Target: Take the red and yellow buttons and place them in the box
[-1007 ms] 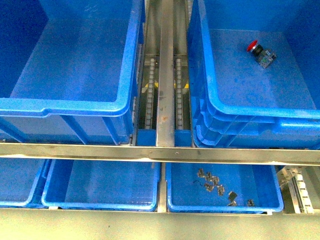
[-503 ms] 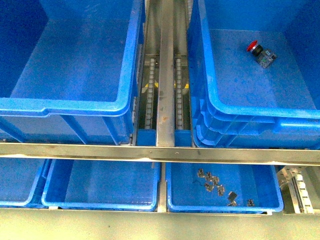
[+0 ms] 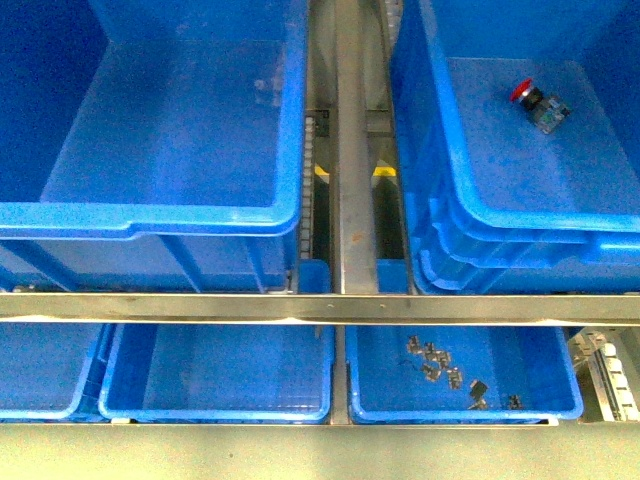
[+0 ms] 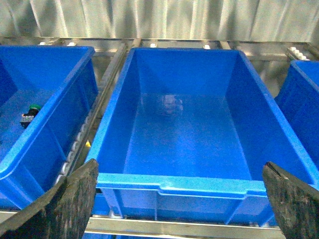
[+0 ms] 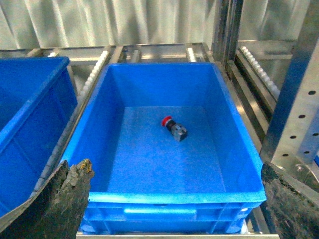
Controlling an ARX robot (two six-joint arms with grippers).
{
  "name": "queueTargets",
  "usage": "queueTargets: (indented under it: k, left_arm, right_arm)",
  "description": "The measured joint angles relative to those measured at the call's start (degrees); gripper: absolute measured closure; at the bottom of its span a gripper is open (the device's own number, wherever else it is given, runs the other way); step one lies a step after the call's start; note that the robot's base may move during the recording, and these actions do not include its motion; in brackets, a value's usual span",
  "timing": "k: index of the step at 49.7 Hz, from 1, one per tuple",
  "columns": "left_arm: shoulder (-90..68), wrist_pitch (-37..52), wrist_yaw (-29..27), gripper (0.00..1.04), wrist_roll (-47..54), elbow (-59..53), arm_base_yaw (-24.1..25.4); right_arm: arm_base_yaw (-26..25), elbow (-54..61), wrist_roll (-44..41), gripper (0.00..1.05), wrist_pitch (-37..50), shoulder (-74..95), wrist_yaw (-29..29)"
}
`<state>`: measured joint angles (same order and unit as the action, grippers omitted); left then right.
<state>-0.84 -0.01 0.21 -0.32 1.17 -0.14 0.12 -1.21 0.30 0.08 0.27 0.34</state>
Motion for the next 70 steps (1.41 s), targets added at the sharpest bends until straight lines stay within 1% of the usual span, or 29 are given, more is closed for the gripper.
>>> queueTargets:
  k: [70]
  left_arm:
    - [0.0,0.0,-0.2,0.08,0.0,0.0,0.0]
  right_arm:
    - [-0.1,0.0,-0.1,0.06,-0.2,0.0,-0.4]
